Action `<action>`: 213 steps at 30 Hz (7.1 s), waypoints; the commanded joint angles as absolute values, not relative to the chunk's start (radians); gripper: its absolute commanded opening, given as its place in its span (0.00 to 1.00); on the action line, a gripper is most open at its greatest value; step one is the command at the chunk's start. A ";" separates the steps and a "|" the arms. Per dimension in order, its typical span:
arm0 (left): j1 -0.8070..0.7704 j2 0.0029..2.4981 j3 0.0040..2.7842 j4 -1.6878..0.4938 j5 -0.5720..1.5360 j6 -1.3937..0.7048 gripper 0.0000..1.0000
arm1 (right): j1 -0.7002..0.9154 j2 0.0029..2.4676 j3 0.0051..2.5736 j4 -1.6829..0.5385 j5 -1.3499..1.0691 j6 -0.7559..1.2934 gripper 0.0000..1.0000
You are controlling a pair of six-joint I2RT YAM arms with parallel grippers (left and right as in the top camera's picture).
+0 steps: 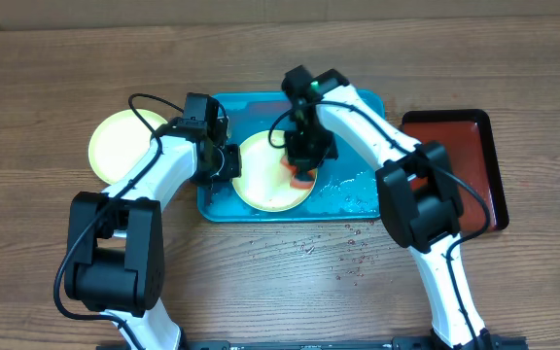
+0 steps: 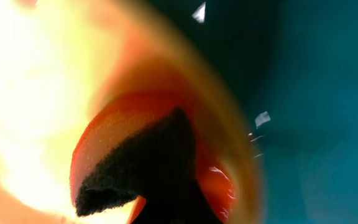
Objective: Clean dirty plates on tray and stack at the side
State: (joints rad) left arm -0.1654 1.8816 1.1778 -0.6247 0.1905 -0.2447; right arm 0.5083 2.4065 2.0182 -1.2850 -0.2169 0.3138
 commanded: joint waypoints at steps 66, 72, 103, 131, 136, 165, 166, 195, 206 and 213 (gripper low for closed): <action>-0.182 1.787 1.303 -0.689 0.051 -0.186 0.04 | 0.307 2.335 2.502 -1.514 -0.276 0.283 0.04; -0.184 1.686 1.459 -0.777 -0.088 -0.081 0.04 | 0.307 2.335 2.502 -1.513 -0.276 0.283 0.04; -0.553 1.631 1.480 -0.815 -1.157 -0.208 0.04 | 0.307 2.336 2.502 -1.514 -0.244 0.284 0.07; -0.642 1.631 1.480 -0.796 -1.423 -0.202 0.04 | 0.307 2.336 2.502 -1.514 -0.244 0.284 0.07; -0.642 1.631 1.480 -0.796 -1.423 -0.202 0.04 | 0.307 2.336 2.502 -1.514 -0.244 0.283 0.07; 0.080 1.636 1.478 -0.912 -0.005 -0.207 0.04 | 0.307 2.336 2.502 -1.518 -0.244 0.283 0.07; 0.129 1.642 1.475 -0.912 0.016 -0.207 0.04 | 0.307 2.336 2.502 -1.518 -0.244 0.283 0.07; 0.463 1.951 1.459 -0.801 0.065 -0.270 0.57 | 0.307 2.336 2.502 -1.521 -0.244 0.283 0.07; 0.409 1.946 1.699 -0.995 0.124 -0.160 0.65 | 0.305 2.331 2.502 -1.532 -0.244 0.284 0.04; 0.253 1.946 1.877 -1.140 0.125 -0.141 0.71 | 0.241 2.253 2.502 -1.584 -0.194 0.302 0.04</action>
State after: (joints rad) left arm 0.3332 1.9472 1.8236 -1.1141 0.1020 -0.1822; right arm 0.2928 2.3596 2.4809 -1.5707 -0.2436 0.2878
